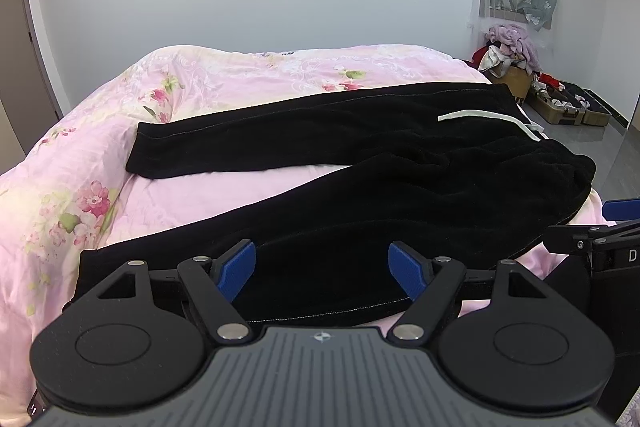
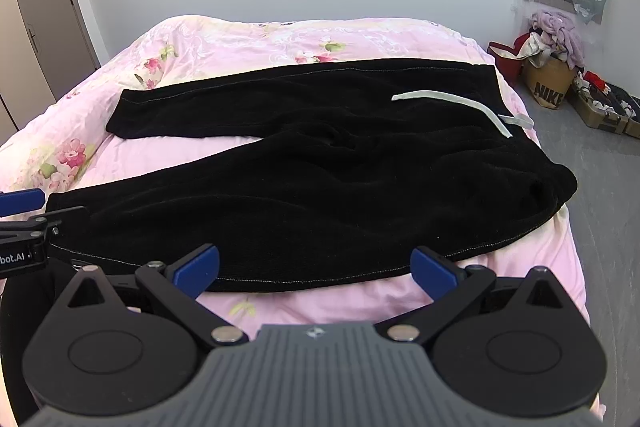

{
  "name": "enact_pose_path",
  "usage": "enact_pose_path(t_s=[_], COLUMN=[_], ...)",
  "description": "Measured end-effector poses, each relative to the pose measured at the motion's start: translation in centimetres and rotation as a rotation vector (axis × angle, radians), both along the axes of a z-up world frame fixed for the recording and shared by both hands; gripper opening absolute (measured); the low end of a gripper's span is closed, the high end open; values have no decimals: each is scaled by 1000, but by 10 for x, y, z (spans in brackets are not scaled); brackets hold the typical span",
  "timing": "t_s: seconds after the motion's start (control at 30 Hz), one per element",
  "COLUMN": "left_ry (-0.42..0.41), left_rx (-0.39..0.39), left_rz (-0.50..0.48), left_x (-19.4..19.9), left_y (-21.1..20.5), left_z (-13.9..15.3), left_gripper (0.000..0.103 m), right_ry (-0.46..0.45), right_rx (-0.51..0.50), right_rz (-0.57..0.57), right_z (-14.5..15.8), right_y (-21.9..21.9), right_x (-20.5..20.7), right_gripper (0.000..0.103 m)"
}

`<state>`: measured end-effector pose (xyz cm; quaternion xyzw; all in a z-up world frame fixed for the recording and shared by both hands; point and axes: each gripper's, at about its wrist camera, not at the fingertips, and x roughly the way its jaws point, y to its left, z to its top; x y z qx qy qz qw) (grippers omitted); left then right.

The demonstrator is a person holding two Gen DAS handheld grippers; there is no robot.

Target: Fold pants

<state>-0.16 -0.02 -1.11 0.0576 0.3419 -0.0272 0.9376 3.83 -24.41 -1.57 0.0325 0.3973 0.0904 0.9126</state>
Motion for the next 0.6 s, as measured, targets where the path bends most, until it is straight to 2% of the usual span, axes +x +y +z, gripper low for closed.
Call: enact_pose_path(t_s=[0.6], left_ry=[13], left_rx=[4], left_rz=[3], left_x=[5], left_y=[1], left_z=[5], left_gripper=[89], right_ry=[1], right_rx=[8], right_rz=[-11], right_z=[0], right_y=[-3], right_x=[0], right_gripper=[98])
